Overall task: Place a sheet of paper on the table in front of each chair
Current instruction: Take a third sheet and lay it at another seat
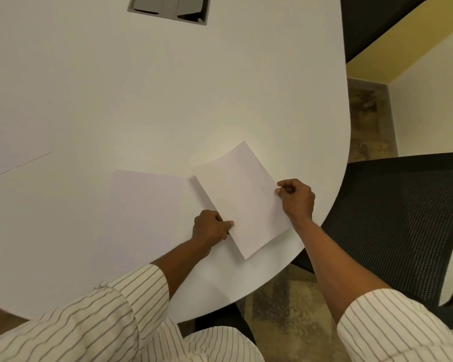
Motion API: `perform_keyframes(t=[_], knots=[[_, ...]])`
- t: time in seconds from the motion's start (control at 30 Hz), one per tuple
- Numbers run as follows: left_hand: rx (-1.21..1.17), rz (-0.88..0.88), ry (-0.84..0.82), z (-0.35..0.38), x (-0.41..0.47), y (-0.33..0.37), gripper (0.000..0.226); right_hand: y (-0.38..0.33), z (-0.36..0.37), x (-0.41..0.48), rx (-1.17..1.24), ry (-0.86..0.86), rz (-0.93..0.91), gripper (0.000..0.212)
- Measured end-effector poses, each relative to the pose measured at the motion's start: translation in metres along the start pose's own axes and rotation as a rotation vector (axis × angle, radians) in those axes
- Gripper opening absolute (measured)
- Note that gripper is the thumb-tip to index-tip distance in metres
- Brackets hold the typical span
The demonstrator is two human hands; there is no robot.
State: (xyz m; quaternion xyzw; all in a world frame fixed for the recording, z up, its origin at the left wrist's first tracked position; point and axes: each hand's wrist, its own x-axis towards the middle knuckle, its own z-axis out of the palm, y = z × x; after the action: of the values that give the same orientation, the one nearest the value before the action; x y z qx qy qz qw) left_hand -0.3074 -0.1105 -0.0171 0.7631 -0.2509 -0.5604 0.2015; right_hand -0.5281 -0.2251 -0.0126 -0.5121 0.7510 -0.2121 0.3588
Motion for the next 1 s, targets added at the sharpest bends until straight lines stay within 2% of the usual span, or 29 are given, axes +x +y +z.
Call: perform_keyframes(t=[0.5, 0.77, 1.0], knots=[[-0.209, -0.183, -0.181, 0.056, 0.041, 0.046, 0.016, 0.0, -0.022, 0.096, -0.184, 0.004, -0.045, 0.016], [-0.173, -0.217, -0.097, 0.077, 0.061, 0.062, 0.024, 0.001, -0.021, 0.136, -0.27, -0.047, -0.078, 0.016], [-0.165, -0.271, -0.077, 0.091, 0.065, 0.076, 0.02, 0.003, -0.016, 0.157, -0.316, -0.068, -0.108, 0.016]])
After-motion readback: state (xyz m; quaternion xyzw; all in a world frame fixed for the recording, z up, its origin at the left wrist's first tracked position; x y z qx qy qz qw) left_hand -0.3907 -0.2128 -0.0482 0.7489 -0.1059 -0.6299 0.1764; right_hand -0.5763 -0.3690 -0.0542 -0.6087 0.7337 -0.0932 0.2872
